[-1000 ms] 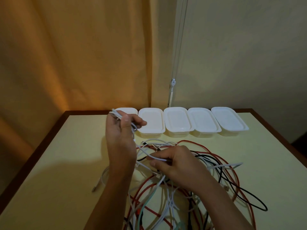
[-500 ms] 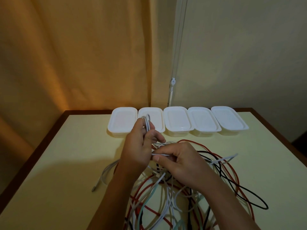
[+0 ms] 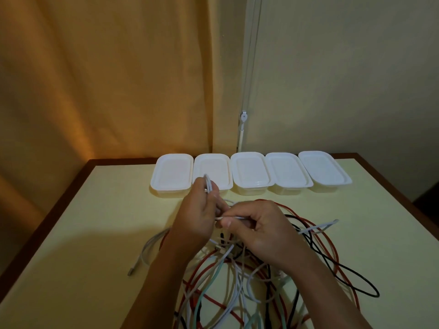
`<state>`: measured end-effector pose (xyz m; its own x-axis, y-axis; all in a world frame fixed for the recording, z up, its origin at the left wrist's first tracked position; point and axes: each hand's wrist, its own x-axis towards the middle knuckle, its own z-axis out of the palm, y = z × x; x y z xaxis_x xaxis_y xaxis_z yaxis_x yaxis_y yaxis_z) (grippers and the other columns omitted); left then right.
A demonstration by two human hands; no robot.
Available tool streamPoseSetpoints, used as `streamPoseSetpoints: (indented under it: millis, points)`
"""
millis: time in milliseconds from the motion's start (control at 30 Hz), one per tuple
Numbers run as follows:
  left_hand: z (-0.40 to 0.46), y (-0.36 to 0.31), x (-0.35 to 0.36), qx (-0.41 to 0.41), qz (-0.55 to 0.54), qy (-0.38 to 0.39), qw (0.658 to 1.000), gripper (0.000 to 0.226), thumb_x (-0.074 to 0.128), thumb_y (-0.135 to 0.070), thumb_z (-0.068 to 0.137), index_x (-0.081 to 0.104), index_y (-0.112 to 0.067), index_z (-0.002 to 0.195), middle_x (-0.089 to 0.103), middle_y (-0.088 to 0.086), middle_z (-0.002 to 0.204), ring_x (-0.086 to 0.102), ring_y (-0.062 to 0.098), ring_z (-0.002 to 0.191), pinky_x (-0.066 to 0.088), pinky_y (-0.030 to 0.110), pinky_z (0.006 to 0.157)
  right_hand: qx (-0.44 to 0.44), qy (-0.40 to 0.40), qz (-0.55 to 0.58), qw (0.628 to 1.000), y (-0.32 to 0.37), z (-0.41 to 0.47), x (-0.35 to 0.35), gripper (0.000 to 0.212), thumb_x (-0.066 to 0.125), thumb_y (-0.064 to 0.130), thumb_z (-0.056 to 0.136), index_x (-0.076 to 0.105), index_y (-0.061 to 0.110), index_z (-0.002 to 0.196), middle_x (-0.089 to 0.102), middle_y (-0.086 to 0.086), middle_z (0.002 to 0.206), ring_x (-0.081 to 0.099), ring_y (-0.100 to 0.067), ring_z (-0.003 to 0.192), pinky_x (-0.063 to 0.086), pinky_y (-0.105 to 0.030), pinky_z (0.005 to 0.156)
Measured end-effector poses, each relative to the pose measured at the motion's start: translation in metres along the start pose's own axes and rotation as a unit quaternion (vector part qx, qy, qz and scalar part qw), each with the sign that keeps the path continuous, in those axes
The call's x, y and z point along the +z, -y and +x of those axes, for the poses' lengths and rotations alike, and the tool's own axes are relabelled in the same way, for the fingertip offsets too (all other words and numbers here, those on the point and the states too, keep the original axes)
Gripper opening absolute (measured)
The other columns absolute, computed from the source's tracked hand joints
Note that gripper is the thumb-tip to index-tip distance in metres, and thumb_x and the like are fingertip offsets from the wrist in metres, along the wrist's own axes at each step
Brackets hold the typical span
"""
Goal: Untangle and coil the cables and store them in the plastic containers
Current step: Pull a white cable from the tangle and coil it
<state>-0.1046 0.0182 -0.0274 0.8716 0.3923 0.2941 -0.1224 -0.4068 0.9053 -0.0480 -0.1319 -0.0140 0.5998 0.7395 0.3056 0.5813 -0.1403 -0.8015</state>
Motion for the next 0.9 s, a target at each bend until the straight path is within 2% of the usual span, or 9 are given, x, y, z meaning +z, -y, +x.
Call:
streamPoseSetpoints:
  millis: [33, 100, 167, 267, 367, 533, 633, 733, 900]
  points:
    - [0.0, 0.0, -0.001, -0.015, 0.007, 0.02, 1.0, 0.019, 0.039, -0.019, 0.106, 0.049, -0.009, 0.092, 0.054, -0.001, 0.067, 0.05, 0.003, 0.057, 0.041, 0.016, 0.056, -0.008, -0.024, -0.007, 1.0, 0.0, 0.0, 0.0, 0.013, 0.067, 0.024, 0.091, 0.08, 0.024, 0.091, 0.069, 0.0, 0.07, 0.056, -0.011, 0.06, 0.048, -0.029, 0.06]
    - [-0.001, -0.003, -0.006, -0.041, -0.042, 0.071, 0.996, 0.029, 0.039, -0.03, 0.104, 0.05, -0.011, 0.084, 0.045, -0.003, 0.061, 0.039, 0.007, 0.05, 0.034, 0.022, 0.049, -0.008, -0.087, 0.005, 0.996, -0.001, 0.001, -0.004, 0.009, 0.075, 0.022, 0.088, 0.079, 0.03, 0.09, 0.063, 0.01, 0.064, 0.05, -0.01, 0.056, 0.043, -0.023, 0.055]
    - [-0.001, -0.01, -0.009, -0.057, -0.091, 0.128, 0.986, 0.04, 0.035, -0.032, 0.106, 0.051, -0.012, 0.076, 0.037, -0.003, 0.054, 0.03, 0.008, 0.045, 0.027, 0.02, 0.044, 0.004, -0.146, 0.02, 0.989, -0.002, 0.002, -0.007, 0.015, 0.081, 0.02, 0.084, 0.073, 0.033, 0.086, 0.05, 0.006, 0.057, 0.043, -0.009, 0.054, 0.036, -0.016, 0.053]
    - [-0.003, -0.02, -0.009, -0.079, -0.128, 0.2, 0.968, 0.05, 0.031, -0.04, 0.106, 0.052, -0.006, 0.076, 0.033, -0.002, 0.048, 0.026, 0.009, 0.041, 0.024, 0.02, 0.041, -0.026, -0.19, 0.002, 0.981, 0.001, 0.005, -0.005, 0.018, 0.08, 0.018, 0.084, 0.068, 0.03, 0.089, 0.056, 0.006, 0.069, 0.054, -0.012, 0.065, 0.043, -0.018, 0.058]
    - [-0.003, -0.026, -0.013, -0.109, -0.251, 0.219, 0.936, 0.041, 0.036, -0.043, 0.097, 0.048, -0.013, 0.071, 0.032, 0.0, 0.046, 0.024, 0.009, 0.037, 0.021, 0.02, 0.038, -0.02, -0.191, 0.02, 0.981, 0.0, 0.007, -0.005, 0.008, 0.066, 0.019, 0.096, 0.067, 0.026, 0.096, 0.066, 0.01, 0.082, 0.062, -0.01, 0.078, 0.047, -0.016, 0.066]
    - [0.002, -0.029, -0.015, -0.147, -0.51, 0.159, 0.833, 0.045, 0.032, -0.041, 0.102, 0.046, -0.02, 0.065, 0.031, -0.008, 0.041, 0.024, 0.003, 0.031, 0.016, 0.022, 0.037, 0.055, -0.127, 0.01, 0.99, -0.009, 0.004, -0.005, 0.037, 0.044, 0.032, 0.107, 0.058, 0.046, 0.076, 0.054, 0.001, 0.065, 0.048, -0.006, 0.06, 0.036, -0.021, 0.056]
    - [0.005, -0.036, -0.01, -0.112, -0.594, 0.073, 0.793, 0.042, 0.028, -0.04, 0.104, 0.043, -0.019, 0.07, 0.031, -0.01, 0.043, 0.026, 0.002, 0.032, 0.024, 0.019, 0.037, 0.09, -0.075, -0.023, 0.993, -0.016, 0.004, 0.003, 0.034, 0.042, 0.038, 0.106, 0.062, 0.04, 0.079, 0.06, 0.001, 0.069, 0.054, -0.009, 0.064, 0.04, -0.025, 0.061]
    - [0.008, -0.038, -0.008, -0.061, -0.607, -0.018, 0.792, 0.037, 0.028, -0.038, 0.103, 0.043, -0.019, 0.075, 0.032, -0.009, 0.05, 0.027, 0.004, 0.038, 0.027, 0.02, 0.043, 0.129, -0.045, -0.075, 0.988, -0.027, 0.004, 0.007, 0.025, 0.049, 0.041, 0.102, 0.061, 0.03, 0.083, 0.06, 0.005, 0.069, 0.055, -0.009, 0.065, 0.046, -0.035, 0.065]
    - [0.016, -0.021, -0.012, 0.024, -0.524, -0.148, 0.839, 0.025, 0.031, -0.025, 0.104, 0.046, -0.016, 0.086, 0.048, -0.006, 0.067, 0.045, 0.01, 0.058, 0.041, 0.022, 0.06, 0.156, -0.025, -0.126, 0.979, -0.034, 0.003, 0.008, 0.02, 0.057, 0.043, 0.098, 0.063, 0.041, 0.079, 0.062, 0.008, 0.068, 0.057, -0.006, 0.066, 0.046, -0.033, 0.065]
